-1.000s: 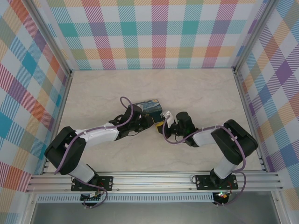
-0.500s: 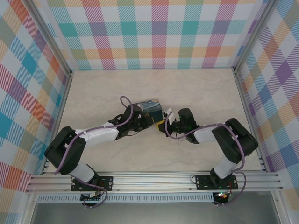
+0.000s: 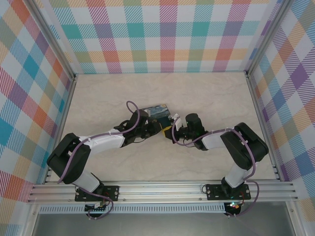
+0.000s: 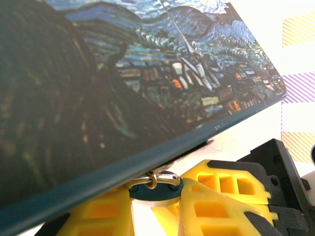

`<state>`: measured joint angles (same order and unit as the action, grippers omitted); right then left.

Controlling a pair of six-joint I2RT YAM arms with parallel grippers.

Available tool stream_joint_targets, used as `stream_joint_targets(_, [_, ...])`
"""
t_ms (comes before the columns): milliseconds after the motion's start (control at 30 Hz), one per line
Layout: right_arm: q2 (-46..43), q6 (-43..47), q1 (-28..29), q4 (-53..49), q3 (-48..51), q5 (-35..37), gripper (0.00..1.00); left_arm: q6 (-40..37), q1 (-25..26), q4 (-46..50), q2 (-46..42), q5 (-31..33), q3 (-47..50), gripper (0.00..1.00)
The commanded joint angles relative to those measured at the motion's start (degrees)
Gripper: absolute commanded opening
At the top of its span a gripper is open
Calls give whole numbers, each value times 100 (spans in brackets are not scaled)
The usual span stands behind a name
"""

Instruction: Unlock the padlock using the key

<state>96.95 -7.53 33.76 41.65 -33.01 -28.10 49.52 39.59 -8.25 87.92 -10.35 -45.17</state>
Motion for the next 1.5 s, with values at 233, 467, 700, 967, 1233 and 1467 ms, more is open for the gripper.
stream_joint_targets(233, [-54,-378,86,1053,-428,98,6,45,125,-262,242,-643,104,21])
stream_joint_targets(467, [1,-832,122,844,-15,428,4,23,115,-189,163,-513,67,35])
stream_joint_targets(700, [105,-1081,122,473,167,599,4,23,110,113,-165,-349,145,56])
stream_joint_targets(967, [95,-1186,122,-414,-84,292,4,90,82,712,-1154,164,545,72])
stream_joint_targets(1233, [-65,-1522,236,-1502,-184,151,3,718,22,552,-2051,516,1287,71])
stream_joint_targets(1467, [-319,-2491,289,-1883,-268,197,3,1598,31,-658,-2032,639,1967,61])
